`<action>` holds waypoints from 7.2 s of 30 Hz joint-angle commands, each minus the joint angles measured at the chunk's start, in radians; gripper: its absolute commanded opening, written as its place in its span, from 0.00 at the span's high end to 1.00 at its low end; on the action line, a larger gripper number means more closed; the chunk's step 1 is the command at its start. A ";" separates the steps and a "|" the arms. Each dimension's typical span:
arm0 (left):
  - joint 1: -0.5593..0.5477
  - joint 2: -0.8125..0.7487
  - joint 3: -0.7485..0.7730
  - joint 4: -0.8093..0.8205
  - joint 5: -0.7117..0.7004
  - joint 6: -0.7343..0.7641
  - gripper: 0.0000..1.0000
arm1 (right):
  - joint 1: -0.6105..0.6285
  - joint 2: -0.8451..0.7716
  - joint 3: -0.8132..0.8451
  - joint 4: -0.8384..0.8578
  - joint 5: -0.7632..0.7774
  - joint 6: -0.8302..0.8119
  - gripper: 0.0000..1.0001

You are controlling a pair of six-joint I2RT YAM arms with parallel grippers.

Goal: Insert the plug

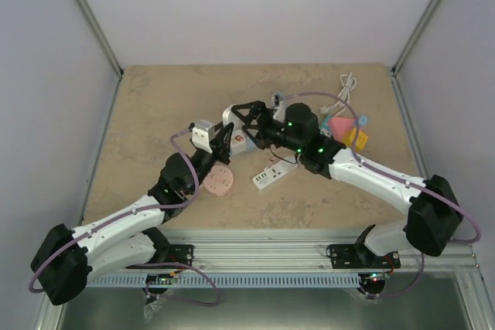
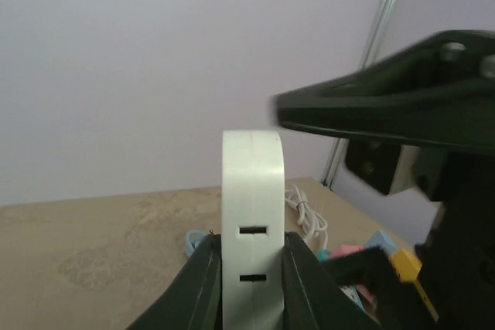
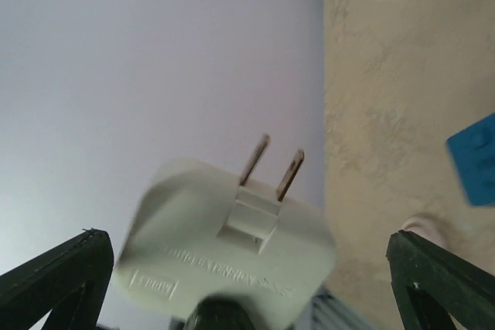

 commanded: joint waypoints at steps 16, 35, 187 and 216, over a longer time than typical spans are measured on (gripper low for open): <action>0.003 -0.228 0.158 -0.680 0.504 -0.221 1.00 | -0.164 -0.281 0.059 -0.403 -0.548 -1.657 0.02; 0.003 -0.337 0.321 -0.998 0.496 -0.011 1.00 | -0.164 -0.054 0.324 -0.696 -0.845 -1.771 0.38; 0.622 0.659 0.749 -1.438 0.884 1.232 1.00 | -0.203 -0.552 -0.215 -0.275 -0.458 -1.315 0.05; 0.597 0.698 0.709 -1.425 0.724 1.209 1.00 | -0.203 -0.560 -0.231 -0.269 -0.449 -1.330 0.05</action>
